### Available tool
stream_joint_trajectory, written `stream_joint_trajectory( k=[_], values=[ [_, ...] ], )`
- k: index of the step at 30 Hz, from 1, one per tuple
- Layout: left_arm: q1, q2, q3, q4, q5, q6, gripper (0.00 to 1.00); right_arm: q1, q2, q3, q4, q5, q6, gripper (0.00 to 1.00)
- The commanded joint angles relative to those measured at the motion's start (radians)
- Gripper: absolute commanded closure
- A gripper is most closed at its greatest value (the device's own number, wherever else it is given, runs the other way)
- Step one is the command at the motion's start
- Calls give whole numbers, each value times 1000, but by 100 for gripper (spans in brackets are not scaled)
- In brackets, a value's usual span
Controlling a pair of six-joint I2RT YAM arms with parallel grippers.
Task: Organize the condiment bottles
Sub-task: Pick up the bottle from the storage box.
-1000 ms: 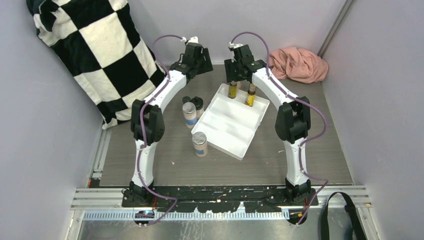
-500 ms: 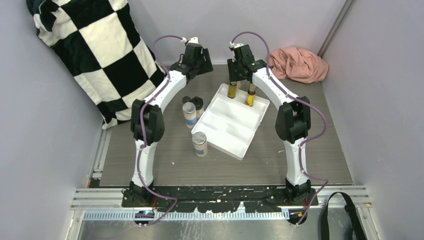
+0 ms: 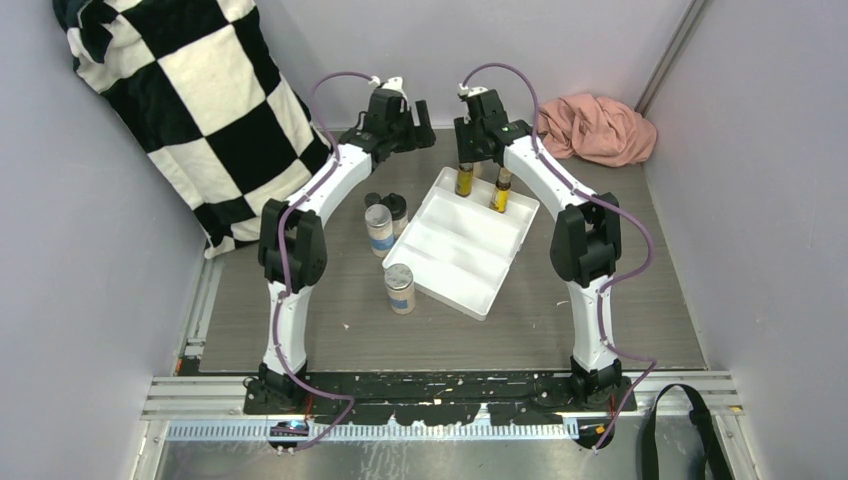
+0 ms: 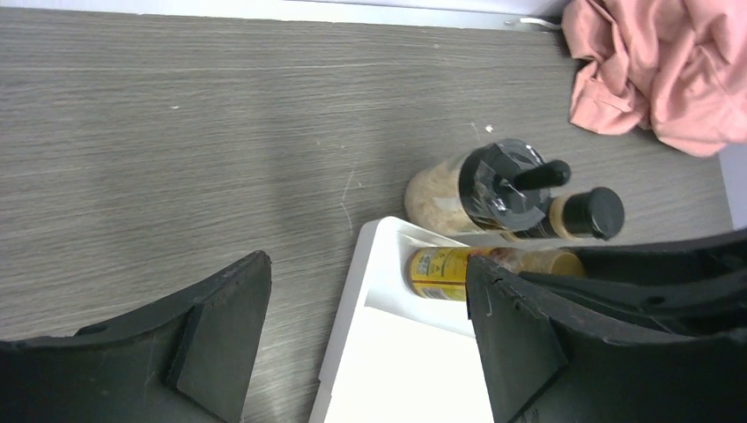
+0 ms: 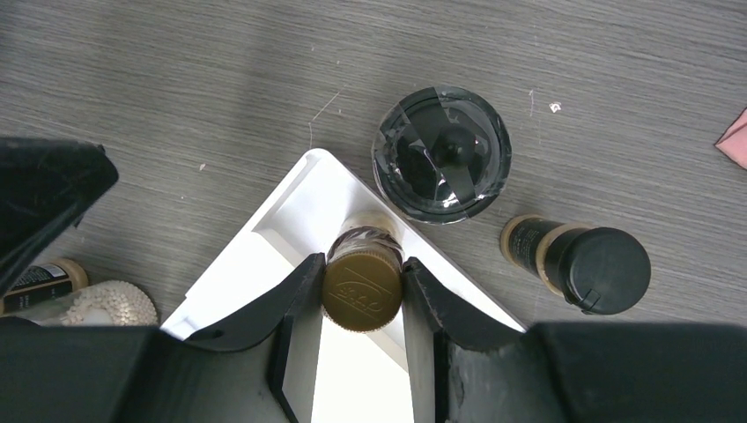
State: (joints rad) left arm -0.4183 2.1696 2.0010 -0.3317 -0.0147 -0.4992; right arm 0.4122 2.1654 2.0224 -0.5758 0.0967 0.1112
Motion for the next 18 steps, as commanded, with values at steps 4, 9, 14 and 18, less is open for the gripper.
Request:
stream_joint_trajectory(
  k=[4,9,14,18],
  values=[
    [6,-94,-57,142,145,78,7,-5,-128,14,41,32,4,99],
    [6,-105,-81,166,163,108,0,-7,-155,20,38,40,1,99],
    [6,-123,-128,206,165,121,2,-8,-172,26,34,52,-1,99],
    [6,-130,-151,228,183,133,3,-11,-197,30,26,68,-10,99]
  ],
)
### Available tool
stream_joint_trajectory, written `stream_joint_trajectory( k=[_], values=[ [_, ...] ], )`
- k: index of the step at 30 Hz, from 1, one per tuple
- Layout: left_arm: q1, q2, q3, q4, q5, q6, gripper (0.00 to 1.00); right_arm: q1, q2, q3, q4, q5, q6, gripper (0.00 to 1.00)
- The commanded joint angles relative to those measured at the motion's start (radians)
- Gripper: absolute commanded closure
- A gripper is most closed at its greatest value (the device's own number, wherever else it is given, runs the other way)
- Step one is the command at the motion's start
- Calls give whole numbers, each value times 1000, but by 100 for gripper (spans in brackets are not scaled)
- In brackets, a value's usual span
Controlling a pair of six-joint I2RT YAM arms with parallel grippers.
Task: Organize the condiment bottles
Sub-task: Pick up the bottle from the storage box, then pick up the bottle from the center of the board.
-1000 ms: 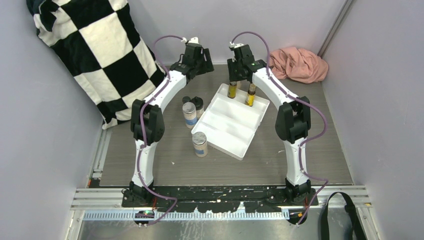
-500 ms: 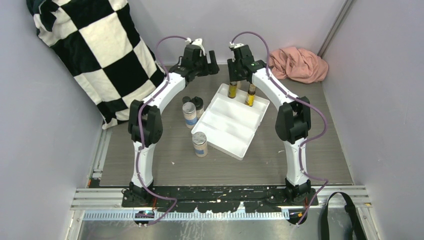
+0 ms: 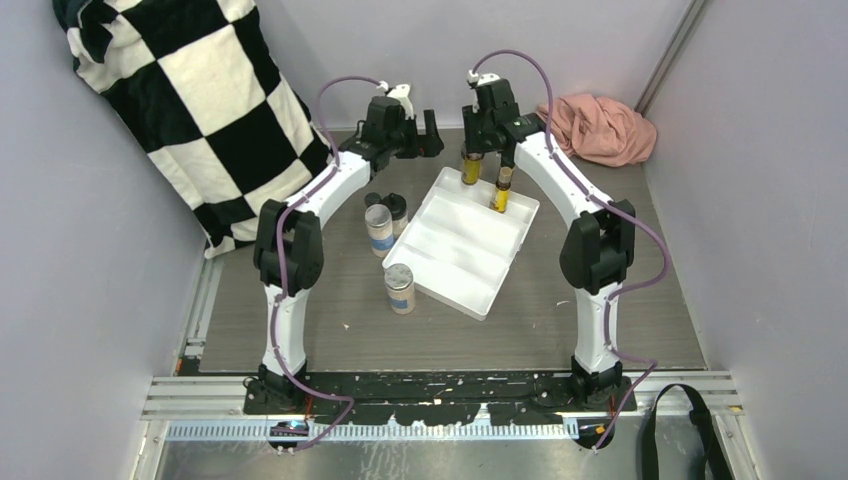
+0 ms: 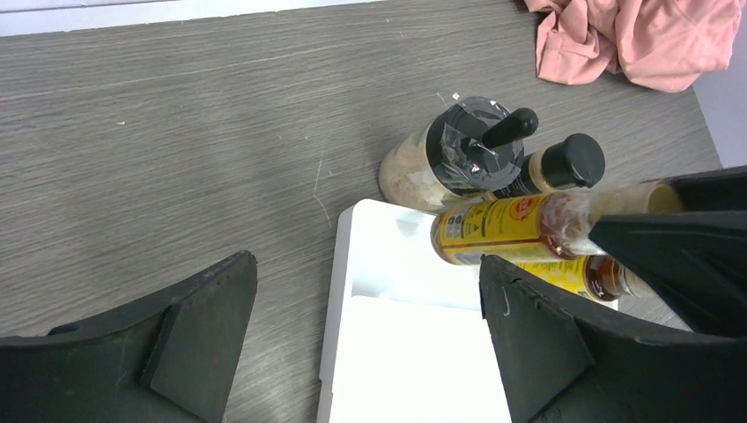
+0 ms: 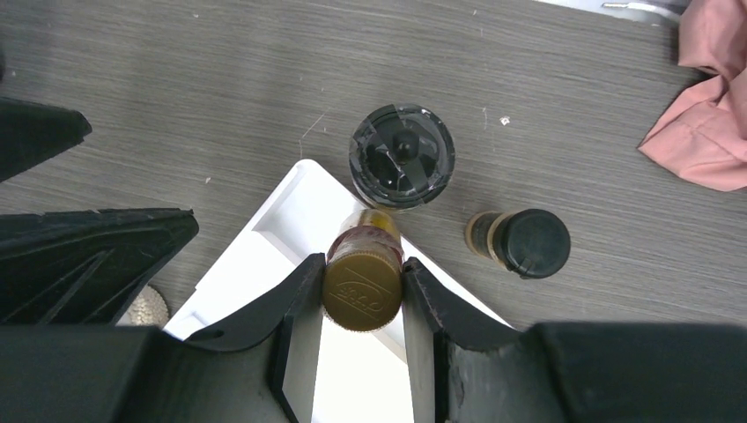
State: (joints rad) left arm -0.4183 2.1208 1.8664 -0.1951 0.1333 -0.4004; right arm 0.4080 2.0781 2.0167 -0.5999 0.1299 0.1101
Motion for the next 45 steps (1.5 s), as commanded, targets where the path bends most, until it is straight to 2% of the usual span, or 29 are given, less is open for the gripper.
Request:
stream_joint_trajectory(
  k=[1,13,22,31,45],
  values=[
    [4,-83,-22,98,43,38,3,-9,-116,38,47,37,-8,99],
    [-34,-95,-33,131,134,166,0,-24,-199,70,8,85,-12,99],
    [-98,-49,33,70,140,291,0,-37,-238,110,-28,136,-19,99],
    [-149,14,64,98,135,368,0,-73,-259,150,-52,176,-17,99],
    [-158,255,427,-64,74,360,0,-118,-289,112,-5,166,-33,99]
  ],
)
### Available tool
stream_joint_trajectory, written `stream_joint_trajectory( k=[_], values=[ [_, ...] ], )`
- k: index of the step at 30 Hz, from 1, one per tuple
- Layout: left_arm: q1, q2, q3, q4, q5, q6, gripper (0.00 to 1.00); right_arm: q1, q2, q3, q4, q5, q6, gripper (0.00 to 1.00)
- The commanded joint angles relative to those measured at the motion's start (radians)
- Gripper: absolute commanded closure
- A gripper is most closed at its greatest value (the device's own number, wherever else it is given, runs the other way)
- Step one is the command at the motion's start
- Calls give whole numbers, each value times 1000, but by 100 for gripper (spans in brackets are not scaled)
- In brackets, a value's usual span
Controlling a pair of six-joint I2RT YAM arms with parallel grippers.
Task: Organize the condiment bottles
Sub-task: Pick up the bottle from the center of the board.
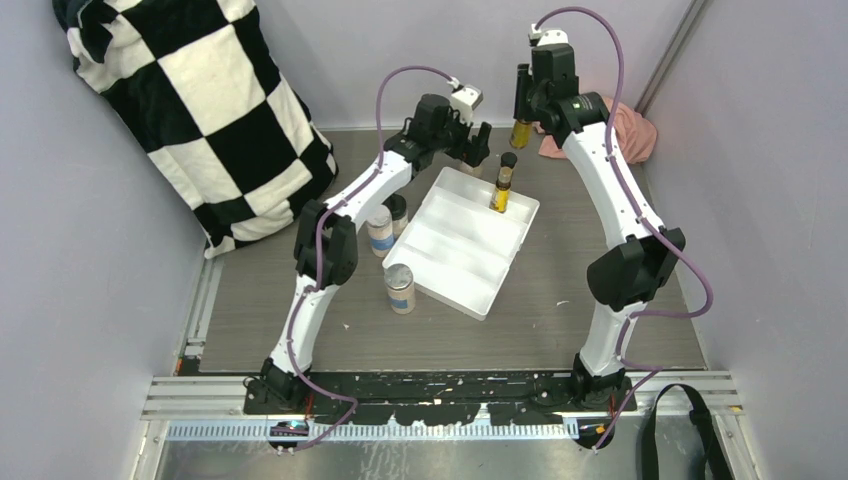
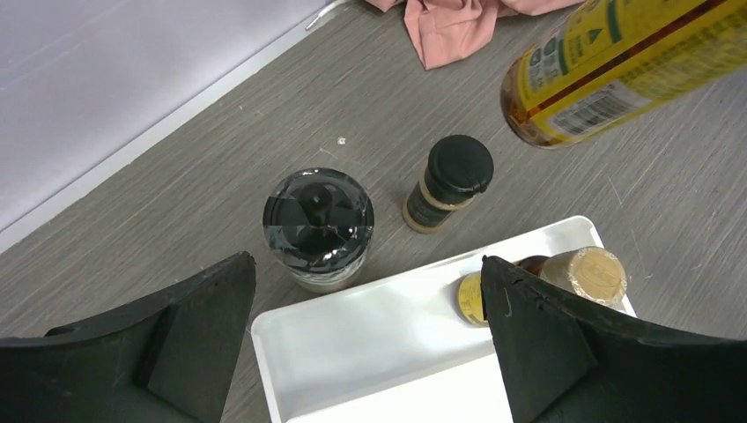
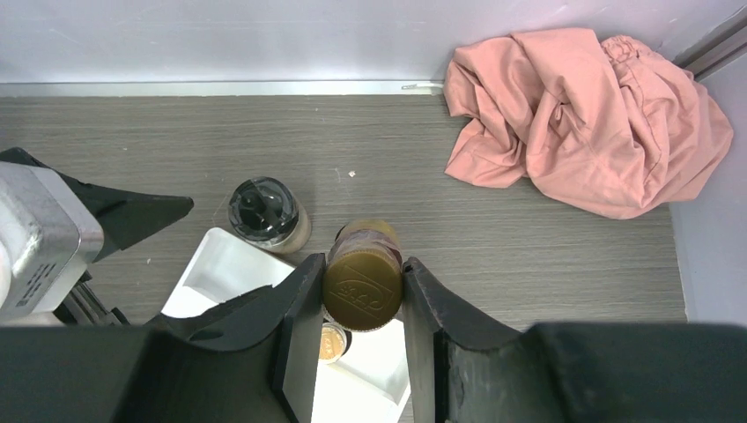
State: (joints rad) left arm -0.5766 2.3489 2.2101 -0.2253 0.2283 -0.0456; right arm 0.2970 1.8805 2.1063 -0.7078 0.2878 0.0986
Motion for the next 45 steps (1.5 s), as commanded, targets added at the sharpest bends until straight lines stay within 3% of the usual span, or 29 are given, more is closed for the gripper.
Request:
stream_joint_trajectory(
  k=[1,10,17,45],
  values=[
    [1,40,102,-43,-25,2,0,-9,-93,14,108,7,-20,99],
    [9,167,313,-165,-24,-29,0,-17,-115,-33,157,-9,-25,99],
    [17,222,391,-206,-23,-56,0,-18,-144,-77,193,-17,-29,99],
    [18,318,492,-187,-30,-90,0,-17,-207,-192,286,-42,-48,99]
  ],
)
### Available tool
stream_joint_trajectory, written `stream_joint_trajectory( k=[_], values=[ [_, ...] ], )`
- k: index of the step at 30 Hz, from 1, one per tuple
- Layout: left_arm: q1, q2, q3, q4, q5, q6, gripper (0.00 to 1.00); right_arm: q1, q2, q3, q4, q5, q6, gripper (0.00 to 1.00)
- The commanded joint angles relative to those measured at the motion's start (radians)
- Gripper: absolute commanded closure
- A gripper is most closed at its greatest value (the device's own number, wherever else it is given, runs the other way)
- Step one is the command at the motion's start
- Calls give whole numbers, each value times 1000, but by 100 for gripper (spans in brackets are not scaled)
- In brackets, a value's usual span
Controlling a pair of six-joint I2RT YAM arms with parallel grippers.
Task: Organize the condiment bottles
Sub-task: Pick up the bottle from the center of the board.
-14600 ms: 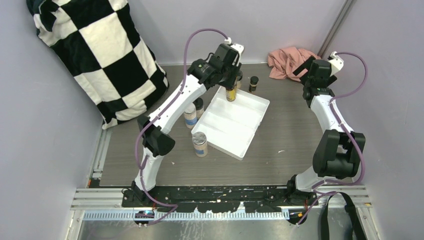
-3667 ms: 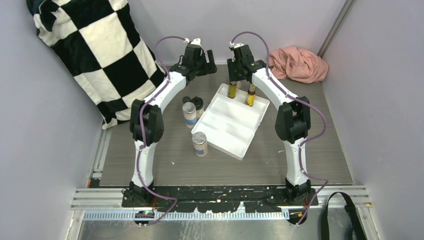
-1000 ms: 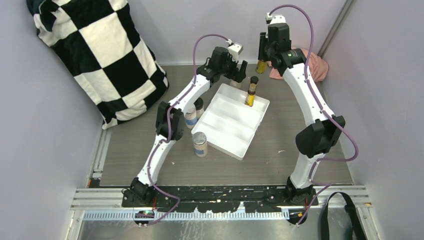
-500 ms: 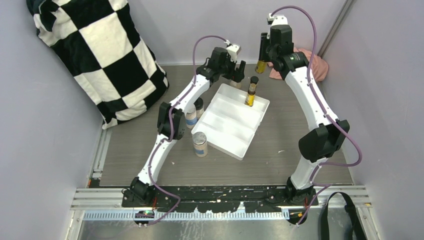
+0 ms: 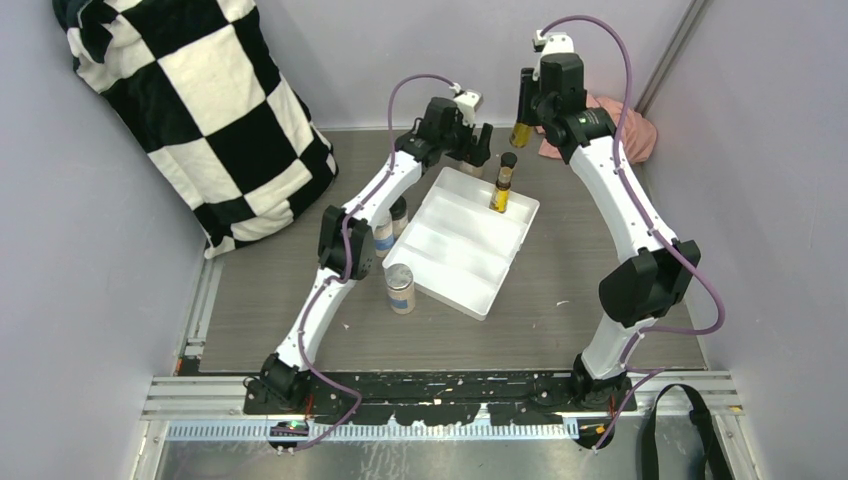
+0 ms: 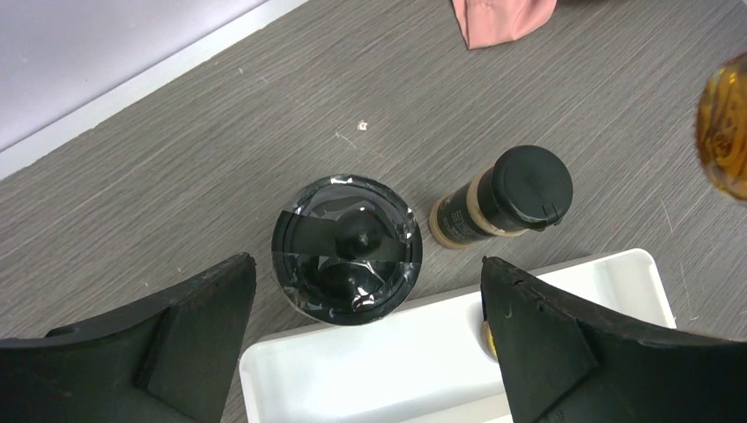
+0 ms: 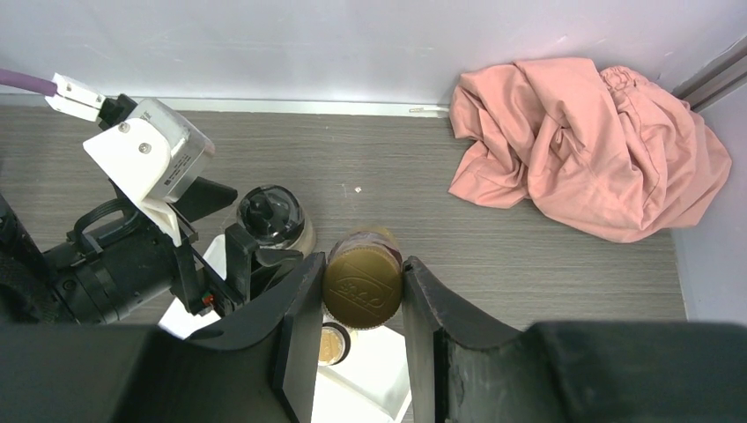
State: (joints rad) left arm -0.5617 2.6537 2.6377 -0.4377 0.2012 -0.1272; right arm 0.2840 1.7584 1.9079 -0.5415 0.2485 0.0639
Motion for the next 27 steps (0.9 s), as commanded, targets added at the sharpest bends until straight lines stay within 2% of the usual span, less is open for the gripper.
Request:
stream_joint_trajectory(
  k=[1,19,23,27],
  values=[
    [3,17,70,24,-2,-9,0,-5,-87,3,122,-3,-15,99],
    [9,63,97,22,-3,-23,0,-8,-80,-16,147,3,-36,99],
    [9,67,96,45,-10,-28,12,-7,-87,-23,149,7,-42,99],
    [10,72,97,72,-11,-36,17,-8,-97,-36,152,9,-48,99]
  ],
)
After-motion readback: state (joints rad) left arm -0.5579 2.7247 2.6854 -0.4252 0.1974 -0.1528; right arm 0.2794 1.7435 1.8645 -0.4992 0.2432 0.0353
